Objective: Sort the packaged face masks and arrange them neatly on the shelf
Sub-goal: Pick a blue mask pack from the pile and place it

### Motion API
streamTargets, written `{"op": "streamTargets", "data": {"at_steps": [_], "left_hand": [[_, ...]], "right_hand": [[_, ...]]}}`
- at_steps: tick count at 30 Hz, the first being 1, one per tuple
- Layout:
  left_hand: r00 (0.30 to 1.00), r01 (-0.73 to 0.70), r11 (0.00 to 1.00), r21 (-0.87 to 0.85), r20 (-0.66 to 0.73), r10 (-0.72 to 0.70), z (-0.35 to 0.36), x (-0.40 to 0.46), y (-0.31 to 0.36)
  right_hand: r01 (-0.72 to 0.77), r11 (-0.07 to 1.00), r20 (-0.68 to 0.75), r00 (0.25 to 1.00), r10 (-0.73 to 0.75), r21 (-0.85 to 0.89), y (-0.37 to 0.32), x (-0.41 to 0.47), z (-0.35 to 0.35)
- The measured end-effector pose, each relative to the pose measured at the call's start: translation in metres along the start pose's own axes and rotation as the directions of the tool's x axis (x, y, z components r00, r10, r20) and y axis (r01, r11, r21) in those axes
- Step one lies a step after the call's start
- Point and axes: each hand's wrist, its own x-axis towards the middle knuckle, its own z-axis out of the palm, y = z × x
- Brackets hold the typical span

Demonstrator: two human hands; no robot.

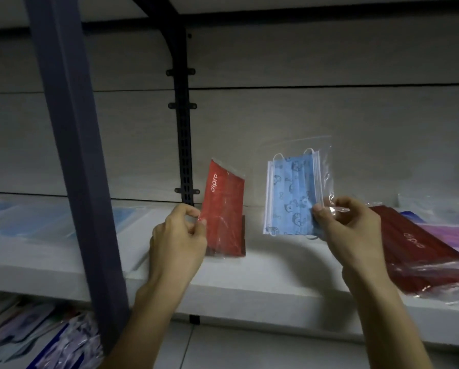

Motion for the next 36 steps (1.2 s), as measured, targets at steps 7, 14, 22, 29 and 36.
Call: {"op": "streamTargets", "data": {"at_steps": [7, 14, 22, 29, 36], "left_hand": [[0.991, 0.037, 0.973, 0.229, 0.115, -0.065, 0.025, 0.022, -0.007], [0.982, -0.027, 0.912, 0.41, 0.182, -0.053, 0.028, 0.029, -0.006], [0.986, -0.12, 0.94, 0.319, 0.15, 0.075, 0.017, 0.015, 0.0], [0.978, -0.204, 0.944, 0.258, 0.1, 0.184, -0.012, -0.013, 0.005], [0.972, -0.235, 0.955, 0.183, 0.059, 0.228, -0.072, -0.06, -0.001]], "right_hand": [[0.012, 1.0, 0.01, 1.0, -0.012, -0.022, 0.008, 0.01, 0.018], [0.05, 0.999, -0.033, 0.998, -0.051, -0.016, 0.004, 0.013, 0.021], [0.027, 1.0, -0.022, 0.999, -0.027, -0.009, -0.003, 0.002, 0.019], [0.038, 0.999, -0.012, 0.999, -0.038, 0.016, -0.023, -0.032, 0.007], [0.026, 0.993, 0.057, 0.998, -0.033, 0.118, -0.058, -0.095, 0.003]]}}
